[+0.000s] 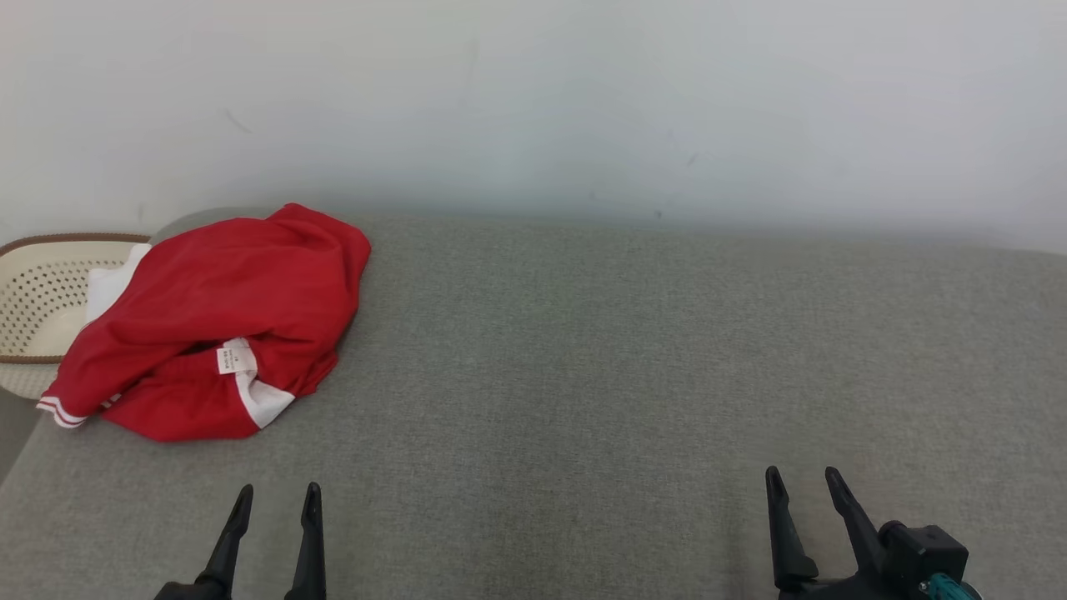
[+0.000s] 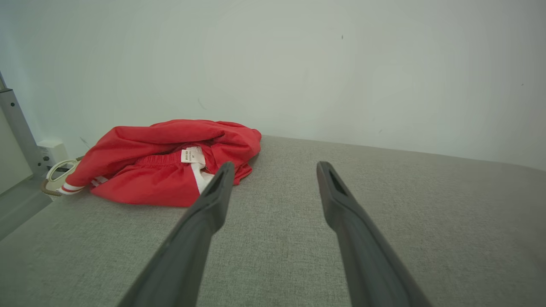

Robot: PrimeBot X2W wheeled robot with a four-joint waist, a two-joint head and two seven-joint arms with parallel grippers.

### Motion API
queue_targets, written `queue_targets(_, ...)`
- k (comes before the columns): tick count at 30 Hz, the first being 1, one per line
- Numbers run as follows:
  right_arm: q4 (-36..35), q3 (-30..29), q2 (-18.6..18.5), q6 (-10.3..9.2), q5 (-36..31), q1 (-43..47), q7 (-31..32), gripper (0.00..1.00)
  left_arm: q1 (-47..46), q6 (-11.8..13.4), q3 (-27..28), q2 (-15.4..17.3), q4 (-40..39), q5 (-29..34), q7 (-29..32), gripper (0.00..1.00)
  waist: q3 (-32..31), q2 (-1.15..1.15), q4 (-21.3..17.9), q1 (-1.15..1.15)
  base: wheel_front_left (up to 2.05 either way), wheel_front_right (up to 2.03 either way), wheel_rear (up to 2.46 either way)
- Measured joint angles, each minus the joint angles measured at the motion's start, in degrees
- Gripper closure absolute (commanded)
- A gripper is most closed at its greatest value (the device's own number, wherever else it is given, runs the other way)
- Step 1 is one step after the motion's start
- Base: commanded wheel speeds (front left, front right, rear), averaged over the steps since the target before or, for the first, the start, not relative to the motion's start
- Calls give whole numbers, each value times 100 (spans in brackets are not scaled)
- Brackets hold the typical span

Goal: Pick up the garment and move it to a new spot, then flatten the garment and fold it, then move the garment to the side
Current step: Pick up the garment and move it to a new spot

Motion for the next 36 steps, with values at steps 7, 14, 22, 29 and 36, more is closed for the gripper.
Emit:
queue_targets(7, 84, 5, 1, 0, -3, 16, -43, 0, 5, 26, 54, 14, 37, 83, -1, 0, -18, 0, 416, 0, 0, 0, 0)
queue_targets(14, 165, 32, 0, 0, 36, 81, -97, 0, 36, 74, 135, 60, 70, 134, -5, 0, -95, 0, 991, -1, 0, 0, 0)
queue_targets(22, 282, 97, 0, 0, 119, 117, -166, 0, 139, 96, 163, 136, 80, 185, -7, 0, -203, 0, 1719, -1, 0, 0, 0)
queue_targets(29, 403, 359, 3, 0, 147, -120, -215, 0, 187, 210, 369, 204, -96, 176, -7, 0, -241, 0, 2244, -1, 0, 0, 0)
queue_targets(36, 558, 522, 3, 0, 146, -351, -225, 0, 350, 310, 504, 194, -304, 168, -7, 0, -138, 0, 2442, -1, 0, 0, 0)
